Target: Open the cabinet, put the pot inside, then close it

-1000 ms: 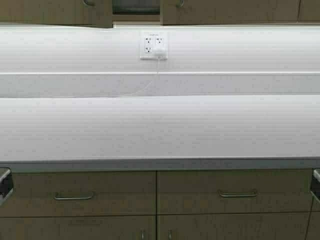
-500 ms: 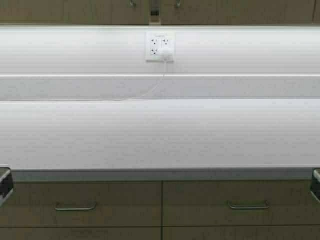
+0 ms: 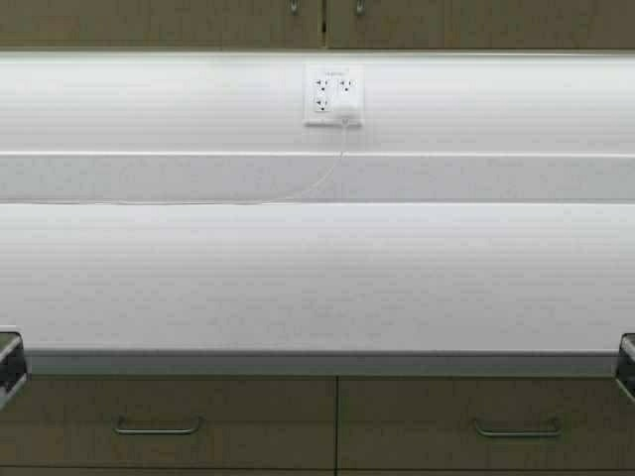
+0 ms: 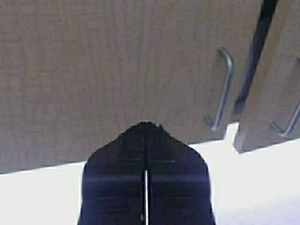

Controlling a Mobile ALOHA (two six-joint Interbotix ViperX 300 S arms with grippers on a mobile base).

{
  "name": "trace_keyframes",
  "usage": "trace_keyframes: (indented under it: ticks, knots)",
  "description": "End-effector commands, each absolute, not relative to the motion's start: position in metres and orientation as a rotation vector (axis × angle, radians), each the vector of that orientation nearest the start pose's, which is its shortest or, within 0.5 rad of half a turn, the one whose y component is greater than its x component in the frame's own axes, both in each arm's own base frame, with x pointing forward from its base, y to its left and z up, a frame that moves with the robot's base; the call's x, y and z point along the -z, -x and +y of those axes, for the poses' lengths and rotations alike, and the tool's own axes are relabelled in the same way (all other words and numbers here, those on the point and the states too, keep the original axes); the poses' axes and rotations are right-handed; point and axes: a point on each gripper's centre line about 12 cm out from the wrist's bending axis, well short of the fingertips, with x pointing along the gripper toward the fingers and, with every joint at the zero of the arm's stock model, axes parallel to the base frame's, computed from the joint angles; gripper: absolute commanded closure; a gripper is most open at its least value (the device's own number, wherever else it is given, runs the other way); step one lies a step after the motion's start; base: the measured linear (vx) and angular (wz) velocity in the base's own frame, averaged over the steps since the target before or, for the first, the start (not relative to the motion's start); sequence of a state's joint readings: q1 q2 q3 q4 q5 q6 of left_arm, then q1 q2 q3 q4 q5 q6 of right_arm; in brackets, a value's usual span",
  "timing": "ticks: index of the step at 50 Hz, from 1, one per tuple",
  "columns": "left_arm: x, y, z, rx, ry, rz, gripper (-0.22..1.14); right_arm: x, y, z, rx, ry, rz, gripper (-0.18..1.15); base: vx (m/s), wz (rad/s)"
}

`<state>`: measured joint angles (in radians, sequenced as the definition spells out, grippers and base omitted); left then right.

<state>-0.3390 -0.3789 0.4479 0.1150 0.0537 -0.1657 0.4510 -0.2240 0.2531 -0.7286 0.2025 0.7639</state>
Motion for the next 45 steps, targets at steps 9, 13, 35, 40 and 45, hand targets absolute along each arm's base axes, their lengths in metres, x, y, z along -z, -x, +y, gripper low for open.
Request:
trace_keyframes:
  ticks: [9,13,35,40,45]
  knots:
    - [-0.404,-0.337,-0.119,0.333,0.037,0.093,0.87,-0.412,-0.338,0.152,-0.325,-0.003,0.156,0.91,0.05,0.01]
    - [-0.404,-0.337,-0.119,0.334,0.037,0.095,0.87,-0.409,-0.327,0.147,-0.325,-0.002,0.157,0.91,0.03,0.01]
    - [-0.403,-0.336,-0.118,0.333,0.046,0.098,0.87,-0.404,-0.317,0.142,-0.324,0.004,0.162,0.91,0.01,0.00]
    - [-0.404,-0.335,-0.119,0.334,0.048,0.094,0.87,-0.401,-0.317,0.141,-0.324,0.005,0.170,0.91,0.00,0.00]
    - [-0.401,-0.335,-0.118,0.332,0.048,0.102,0.87,-0.401,-0.317,0.141,-0.324,0.007,0.169,0.91,0.00,0.00]
